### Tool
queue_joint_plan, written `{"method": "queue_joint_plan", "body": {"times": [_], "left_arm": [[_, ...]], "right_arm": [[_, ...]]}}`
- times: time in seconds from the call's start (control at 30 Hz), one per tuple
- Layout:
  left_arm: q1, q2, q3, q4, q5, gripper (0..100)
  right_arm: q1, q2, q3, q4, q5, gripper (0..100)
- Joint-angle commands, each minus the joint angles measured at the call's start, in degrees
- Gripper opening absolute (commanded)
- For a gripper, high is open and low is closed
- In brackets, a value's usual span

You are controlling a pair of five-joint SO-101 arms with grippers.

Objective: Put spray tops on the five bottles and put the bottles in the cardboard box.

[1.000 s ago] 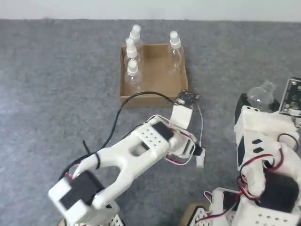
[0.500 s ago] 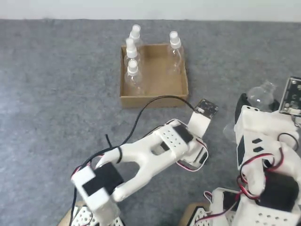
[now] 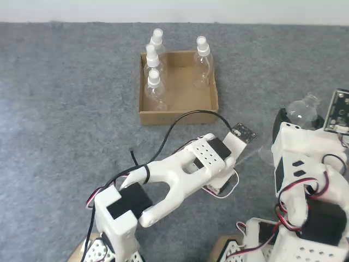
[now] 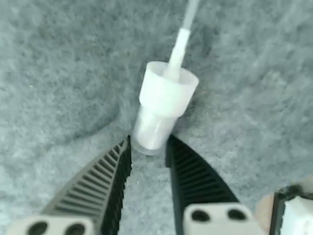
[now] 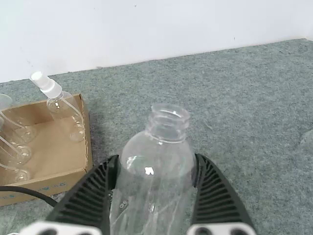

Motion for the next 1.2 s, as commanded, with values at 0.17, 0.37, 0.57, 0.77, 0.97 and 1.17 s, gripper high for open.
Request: {"method": "queue_joint_plan", "body": {"times": [0.17, 0.37, 0.57, 0.77, 0.97, 1.17], "left_arm": [[0.00, -0.88, -3.56, -0.79, -0.70, 9], [-0.26, -0.35, -5.23, -0.79, -1.85, 17], [-0.35, -0.26, -5.14, -0.88, -4.13, 28], [-1.41, 3.25, -5.49, -4.13, -7.56, 26], [-2.46, 6.68, -10.68, -1.67, -7.65, 21], [-2.11, 7.21, -11.30, -1.85, -7.38, 15]], "right_arm": [[0.66, -0.92, -0.26, -0.75, 0.44, 5.5], [0.66, -0.92, -0.26, -0.75, 0.44, 5.5], [0.66, -0.92, -0.26, -0.31, 0.44, 5.5], [0.66, -0.92, -0.26, -0.04, 0.53, 5.5], [0.66, -0.92, -0.26, -0.04, 0.62, 5.5], [0.66, -0.92, -0.26, -0.04, 0.70, 5.5]]}}
